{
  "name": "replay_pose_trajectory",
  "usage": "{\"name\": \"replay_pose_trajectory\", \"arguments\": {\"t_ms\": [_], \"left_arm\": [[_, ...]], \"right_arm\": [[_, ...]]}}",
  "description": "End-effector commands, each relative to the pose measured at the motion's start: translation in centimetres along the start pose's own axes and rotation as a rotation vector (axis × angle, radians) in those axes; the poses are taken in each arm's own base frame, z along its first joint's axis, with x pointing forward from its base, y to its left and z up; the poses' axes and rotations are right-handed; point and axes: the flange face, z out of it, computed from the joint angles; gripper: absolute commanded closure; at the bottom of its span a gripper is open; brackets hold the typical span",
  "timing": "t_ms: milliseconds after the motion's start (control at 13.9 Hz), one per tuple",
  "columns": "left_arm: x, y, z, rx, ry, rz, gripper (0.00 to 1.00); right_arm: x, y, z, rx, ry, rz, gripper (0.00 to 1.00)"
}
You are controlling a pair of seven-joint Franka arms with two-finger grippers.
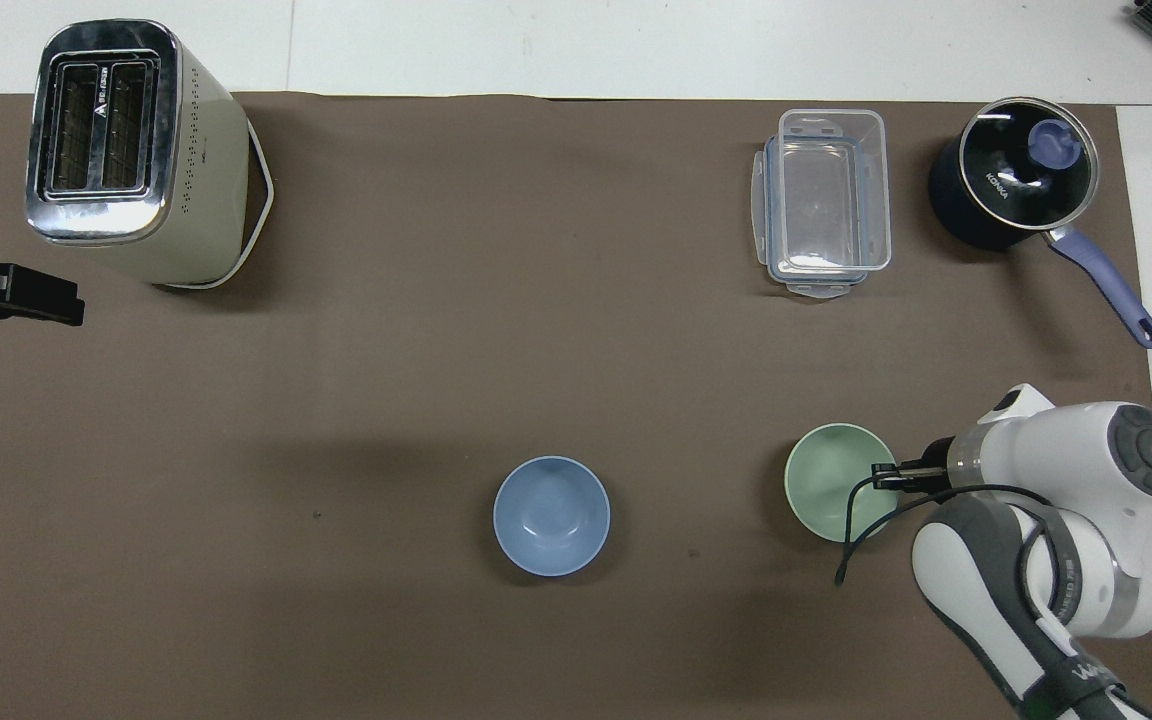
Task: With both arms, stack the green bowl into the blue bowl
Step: 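Carry the green bowl with the right gripper into the blue bowl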
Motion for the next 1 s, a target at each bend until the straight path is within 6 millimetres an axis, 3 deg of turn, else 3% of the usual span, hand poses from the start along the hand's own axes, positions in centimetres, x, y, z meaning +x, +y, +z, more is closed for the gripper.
{"name": "replay_pose_trajectory", "arguments": {"t_ms": [0, 287, 717, 933], "left_arm": [[0.3, -0.2, -0.3, 0.013, -0.01, 0.01, 0.0], [0.2, -0.4, -0.3, 0.013, -0.01, 0.006, 0.0], [0.2, -0.4, -0.3, 0.013, -0.01, 0.006, 0.0], [0.3, -0.3, -0.3, 0.013, -0.01, 0.008, 0.0]], "right_arm": [[0.3, -2.5, -2.1, 0.029, -0.019, -0.057, 1.0], [0.6, -8.9, -4.5, 0.024, -0.044, -0.108, 1.0], [-0.4, -22.6, -6.1, 0.027, 0.021, -0.037, 1.0], [-1.2, -26.0, -6.3, 0.072, 0.011, -0.006, 1.0]]}}
